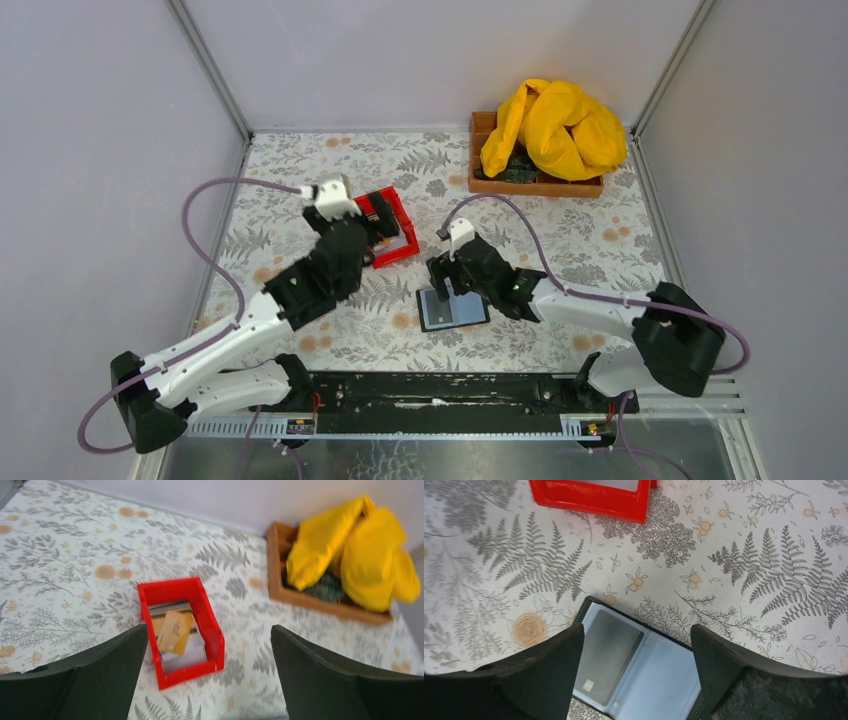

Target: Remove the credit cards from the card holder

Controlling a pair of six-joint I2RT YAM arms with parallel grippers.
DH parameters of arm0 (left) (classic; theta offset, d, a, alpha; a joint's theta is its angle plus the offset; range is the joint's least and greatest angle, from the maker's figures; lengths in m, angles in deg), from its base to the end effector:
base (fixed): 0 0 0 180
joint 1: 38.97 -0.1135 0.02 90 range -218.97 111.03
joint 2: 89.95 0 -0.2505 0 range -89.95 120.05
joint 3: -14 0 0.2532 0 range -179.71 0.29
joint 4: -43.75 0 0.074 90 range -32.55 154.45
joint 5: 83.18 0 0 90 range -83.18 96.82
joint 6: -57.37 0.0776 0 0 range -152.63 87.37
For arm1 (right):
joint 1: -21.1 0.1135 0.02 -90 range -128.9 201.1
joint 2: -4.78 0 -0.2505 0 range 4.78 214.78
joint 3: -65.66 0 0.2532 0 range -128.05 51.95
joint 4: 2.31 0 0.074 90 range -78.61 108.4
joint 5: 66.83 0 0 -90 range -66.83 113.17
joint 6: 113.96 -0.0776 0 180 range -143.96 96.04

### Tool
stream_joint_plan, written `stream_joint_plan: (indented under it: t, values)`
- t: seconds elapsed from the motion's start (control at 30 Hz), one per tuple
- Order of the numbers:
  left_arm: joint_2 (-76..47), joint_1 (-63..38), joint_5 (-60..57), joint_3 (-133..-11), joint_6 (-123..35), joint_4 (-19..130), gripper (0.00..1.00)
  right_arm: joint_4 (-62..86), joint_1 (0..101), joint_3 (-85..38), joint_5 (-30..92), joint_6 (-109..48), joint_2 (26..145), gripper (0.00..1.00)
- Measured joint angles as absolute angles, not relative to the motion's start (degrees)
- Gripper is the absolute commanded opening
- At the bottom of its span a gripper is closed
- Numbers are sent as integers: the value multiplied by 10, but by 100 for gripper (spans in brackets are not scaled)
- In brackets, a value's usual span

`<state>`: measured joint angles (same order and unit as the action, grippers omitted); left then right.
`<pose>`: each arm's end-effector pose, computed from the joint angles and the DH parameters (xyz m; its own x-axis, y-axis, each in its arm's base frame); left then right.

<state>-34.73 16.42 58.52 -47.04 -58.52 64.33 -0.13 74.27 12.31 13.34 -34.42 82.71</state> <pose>0.1905 -0.1688 0.3138 -0.1647 -0.2378 -0.9572 0.0079 0.9702 -0.2424 0.2098 0.2580 0.1854 -0.3920 -0.2250 -0.8920 -0.6367 0.7662 0.0865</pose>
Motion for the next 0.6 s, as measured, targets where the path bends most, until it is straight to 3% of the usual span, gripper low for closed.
stream_joint_plan:
  t: [0.23, 0.3, 0.4, 0.6]
  values:
    - [-233, 9, 460, -612, -662, 753, 100, 24, 754, 99, 86, -358, 892, 84]
    - [-185, 6, 429, -630, -657, 765, 91, 22, 755, 100, 86, -362, 902, 83]
    - [-150, 4, 365, -614, -630, 765, 85, 21, 757, 100, 88, -366, 920, 83]
    - [-177, -40, 262, -581, -621, 760, 85, 25, 764, 100, 106, -368, 928, 84]
